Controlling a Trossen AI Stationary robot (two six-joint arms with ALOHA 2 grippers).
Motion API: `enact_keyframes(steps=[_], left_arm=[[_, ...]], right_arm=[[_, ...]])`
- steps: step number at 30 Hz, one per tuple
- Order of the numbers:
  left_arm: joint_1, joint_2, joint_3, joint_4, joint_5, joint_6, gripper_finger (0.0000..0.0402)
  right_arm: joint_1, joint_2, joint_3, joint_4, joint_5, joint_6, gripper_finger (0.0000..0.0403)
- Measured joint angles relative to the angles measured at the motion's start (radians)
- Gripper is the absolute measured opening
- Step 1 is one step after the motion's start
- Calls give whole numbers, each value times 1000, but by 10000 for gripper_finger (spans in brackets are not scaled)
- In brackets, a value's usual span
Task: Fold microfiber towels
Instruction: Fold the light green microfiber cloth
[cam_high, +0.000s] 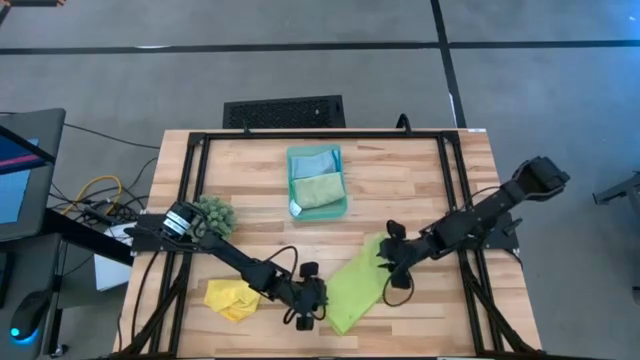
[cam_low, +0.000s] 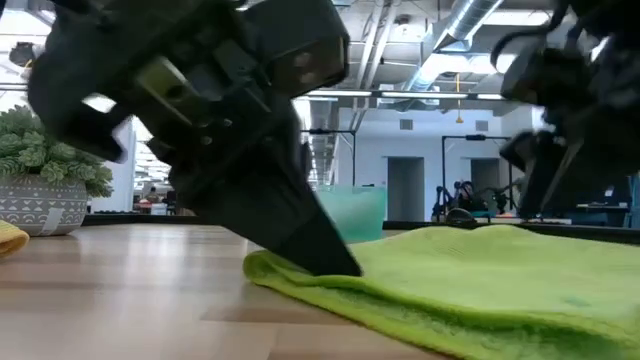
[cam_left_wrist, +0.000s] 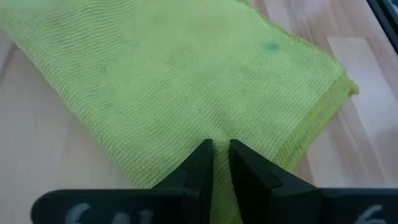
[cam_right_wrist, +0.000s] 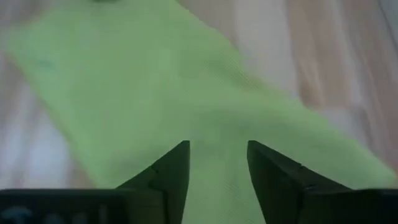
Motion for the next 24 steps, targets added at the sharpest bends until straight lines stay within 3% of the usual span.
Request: enact_keyframes(steps=[4, 8, 12, 18, 24], left_arm=[[-16, -37, -5, -42, 21, -28, 47], [-43, -68, -8, -73, 26, -109, 47], [-70, -80, 8, -65, -25, -136, 47], [-52, -80, 53, -46, -224, -45, 47], [-4, -80, 13, -121, -237, -125, 47]], right_arm=[[-51, 48, -68, 30, 7, 36, 146], [-111, 113, -81, 98, 101, 57, 103], [-134, 130, -59, 137, 118, -47, 72], [-82, 56, -2, 128, 97, -99, 58], [-5, 37, -4, -42, 23, -11, 57]])
